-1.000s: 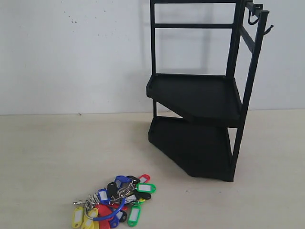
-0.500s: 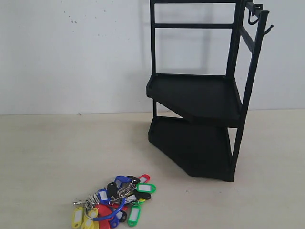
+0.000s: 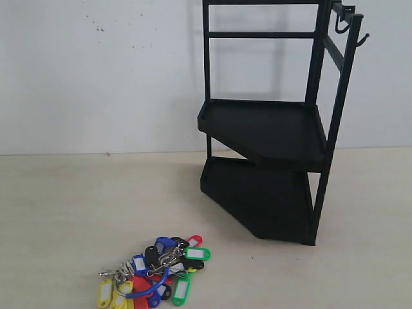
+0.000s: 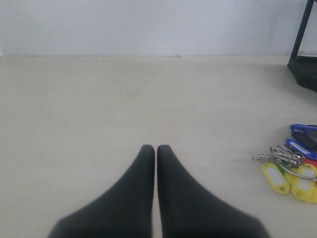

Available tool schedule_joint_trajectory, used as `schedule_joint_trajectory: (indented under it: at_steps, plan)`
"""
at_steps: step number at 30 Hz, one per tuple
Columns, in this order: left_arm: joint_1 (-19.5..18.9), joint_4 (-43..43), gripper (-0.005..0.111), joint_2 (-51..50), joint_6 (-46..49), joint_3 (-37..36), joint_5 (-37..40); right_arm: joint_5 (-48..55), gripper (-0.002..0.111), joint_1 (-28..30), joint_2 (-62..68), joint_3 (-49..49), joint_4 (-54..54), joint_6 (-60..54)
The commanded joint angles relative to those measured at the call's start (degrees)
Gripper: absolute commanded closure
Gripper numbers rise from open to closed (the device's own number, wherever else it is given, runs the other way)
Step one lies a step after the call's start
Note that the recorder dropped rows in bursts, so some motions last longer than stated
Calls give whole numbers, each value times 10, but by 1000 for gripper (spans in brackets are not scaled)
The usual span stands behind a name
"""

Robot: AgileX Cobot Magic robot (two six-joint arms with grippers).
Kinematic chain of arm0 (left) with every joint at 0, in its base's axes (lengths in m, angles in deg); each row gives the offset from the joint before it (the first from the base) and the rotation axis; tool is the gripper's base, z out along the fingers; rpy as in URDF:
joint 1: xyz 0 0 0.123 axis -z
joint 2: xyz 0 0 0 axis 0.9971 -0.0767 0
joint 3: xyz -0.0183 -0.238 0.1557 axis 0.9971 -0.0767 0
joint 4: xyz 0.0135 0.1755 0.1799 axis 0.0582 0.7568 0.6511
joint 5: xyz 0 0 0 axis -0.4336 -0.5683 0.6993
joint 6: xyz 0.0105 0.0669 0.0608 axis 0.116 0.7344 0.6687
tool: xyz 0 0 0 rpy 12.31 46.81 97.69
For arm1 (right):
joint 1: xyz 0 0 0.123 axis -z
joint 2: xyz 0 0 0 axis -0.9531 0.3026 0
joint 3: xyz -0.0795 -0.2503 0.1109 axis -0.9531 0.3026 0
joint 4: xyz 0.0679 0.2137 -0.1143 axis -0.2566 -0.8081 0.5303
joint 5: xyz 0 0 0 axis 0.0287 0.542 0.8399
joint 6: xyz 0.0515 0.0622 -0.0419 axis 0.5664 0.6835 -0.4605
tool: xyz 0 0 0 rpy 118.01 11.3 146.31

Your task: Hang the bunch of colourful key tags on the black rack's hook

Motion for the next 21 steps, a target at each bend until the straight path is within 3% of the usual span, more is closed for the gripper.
schedule_joint_trajectory:
  at_steps: [1, 4, 10, 15, 21]
  plan:
    - [-2, -5, 102, 1, -6, 1, -9, 25, 107, 3, -2, 0, 1, 46]
    - [-2, -5, 102, 1, -6, 1, -9, 72, 107, 3, 2, -20, -2, 68]
    - [-2, -5, 102, 1, -6, 1, -9, 97, 107, 3, 150, -66, -7, 89]
    - [-2, -5, 102, 1, -6, 1, -9, -53, 107, 3, 210, -79, -7, 54]
    - [-2, -5, 102, 1, -6, 1, -9, -149, 107, 3, 210, -79, -7, 73]
